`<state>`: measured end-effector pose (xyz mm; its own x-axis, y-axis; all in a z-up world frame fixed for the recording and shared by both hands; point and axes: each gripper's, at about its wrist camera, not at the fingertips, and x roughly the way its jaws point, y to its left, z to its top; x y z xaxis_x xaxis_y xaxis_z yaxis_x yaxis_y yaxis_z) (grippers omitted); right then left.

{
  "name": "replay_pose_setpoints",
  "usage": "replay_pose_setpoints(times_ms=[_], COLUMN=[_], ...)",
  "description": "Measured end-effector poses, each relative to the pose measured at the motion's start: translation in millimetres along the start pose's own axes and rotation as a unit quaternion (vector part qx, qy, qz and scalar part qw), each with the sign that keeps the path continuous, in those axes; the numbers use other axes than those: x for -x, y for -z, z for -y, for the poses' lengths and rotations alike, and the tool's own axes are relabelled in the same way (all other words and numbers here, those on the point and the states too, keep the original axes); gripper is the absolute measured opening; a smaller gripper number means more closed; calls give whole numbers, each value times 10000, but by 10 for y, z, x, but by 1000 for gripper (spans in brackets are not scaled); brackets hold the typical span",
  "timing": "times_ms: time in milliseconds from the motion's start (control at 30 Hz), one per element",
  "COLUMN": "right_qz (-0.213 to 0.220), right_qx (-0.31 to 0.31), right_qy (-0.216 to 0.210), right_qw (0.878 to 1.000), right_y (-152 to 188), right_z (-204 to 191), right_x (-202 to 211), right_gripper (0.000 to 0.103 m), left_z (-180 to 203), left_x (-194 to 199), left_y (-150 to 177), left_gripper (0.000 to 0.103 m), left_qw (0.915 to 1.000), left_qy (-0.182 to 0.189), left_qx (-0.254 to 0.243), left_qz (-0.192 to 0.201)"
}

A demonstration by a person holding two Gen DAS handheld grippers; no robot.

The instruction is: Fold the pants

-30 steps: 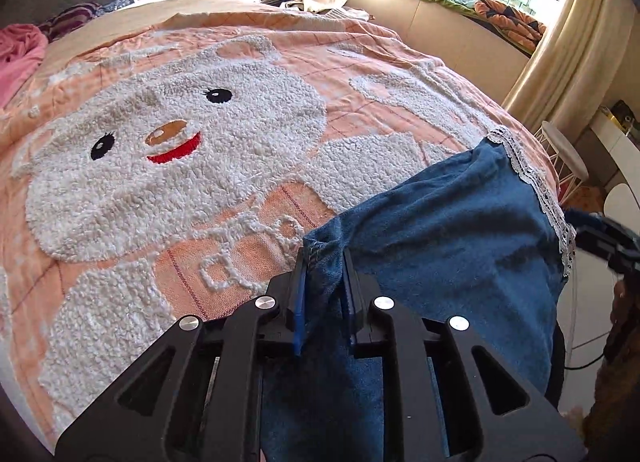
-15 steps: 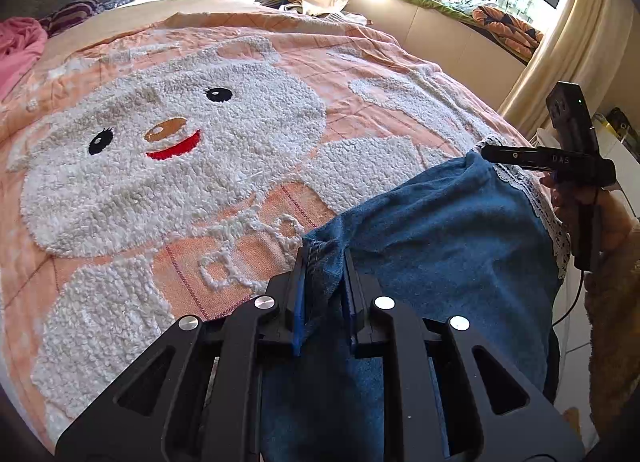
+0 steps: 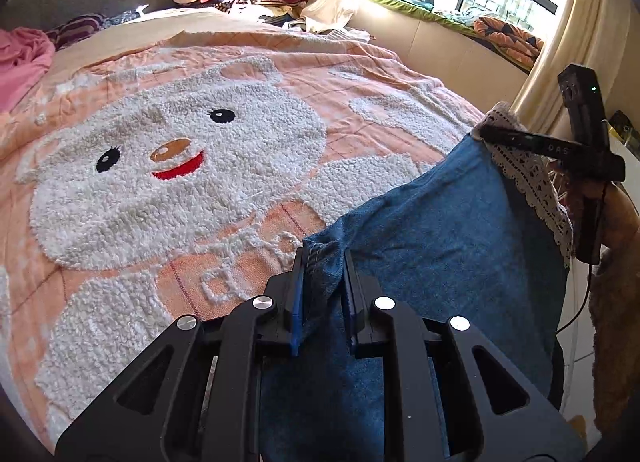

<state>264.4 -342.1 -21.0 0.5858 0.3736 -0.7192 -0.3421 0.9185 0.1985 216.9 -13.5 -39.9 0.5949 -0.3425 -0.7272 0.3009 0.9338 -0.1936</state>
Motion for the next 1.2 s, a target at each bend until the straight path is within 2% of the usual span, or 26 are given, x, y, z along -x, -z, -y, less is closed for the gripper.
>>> replay_pose_setpoints(times_ms=[67,133,267,333,433,467,600,700,867,967,1067,1133,1200], right_qz=[-257,-222,-15,253,603,681,737,722,600,494,466,434,363], right_qx=[-23,-210,-521,-692,-1023,-1124,-1234,-1308,-1409,-1387,-1386,-1400,-1416], right_qy=[128,68,198,121,27,-31,27,-39,-88,-79,-107,-185,-209], right_qw=[9996,9995,9984,9972,9929,9913,9896,9888,9882,9891,9892,9890,9890], right_y=[90,126,134,168,321,397,781,1095,1421,1487,1504,1508,1520], right_z=[47,130,237,284,358,378,333,256,179,130,135,150,164], right_x=[-197,-233,-113,98,485,607,975,1139,1173,1106,1041,977,899], right_gripper=[26,32,58,57,61,61,61,61,61,61,62,62,63], left_z=[-62,-117,-113,-130,-179,-190,-189,-152,-230,-378,-527,-598,-660], left_x=[-28,-53,-83,-63,32,90,444,779,1312,1650,1948,2078,2158], left_y=[2,-2,16,16,14,6,31,139,417,619,851,1016,1176], left_gripper=[20,21,22,25,38,38,46,48,50,50,50,50,50], left_qw=[9999,9996,9996,9995,9988,9985,9968,9962,9936,9875,9804,9756,9713], left_qy=[7,58,38,84,109,94,107,39,-448,-914,-1199,-1274,-1189], left_qx=[143,268,251,301,458,514,726,758,917,1166,1479,1740,2038], left_qz=[-45,-77,-85,-40,98,166,321,429,494,540,501,399,295])
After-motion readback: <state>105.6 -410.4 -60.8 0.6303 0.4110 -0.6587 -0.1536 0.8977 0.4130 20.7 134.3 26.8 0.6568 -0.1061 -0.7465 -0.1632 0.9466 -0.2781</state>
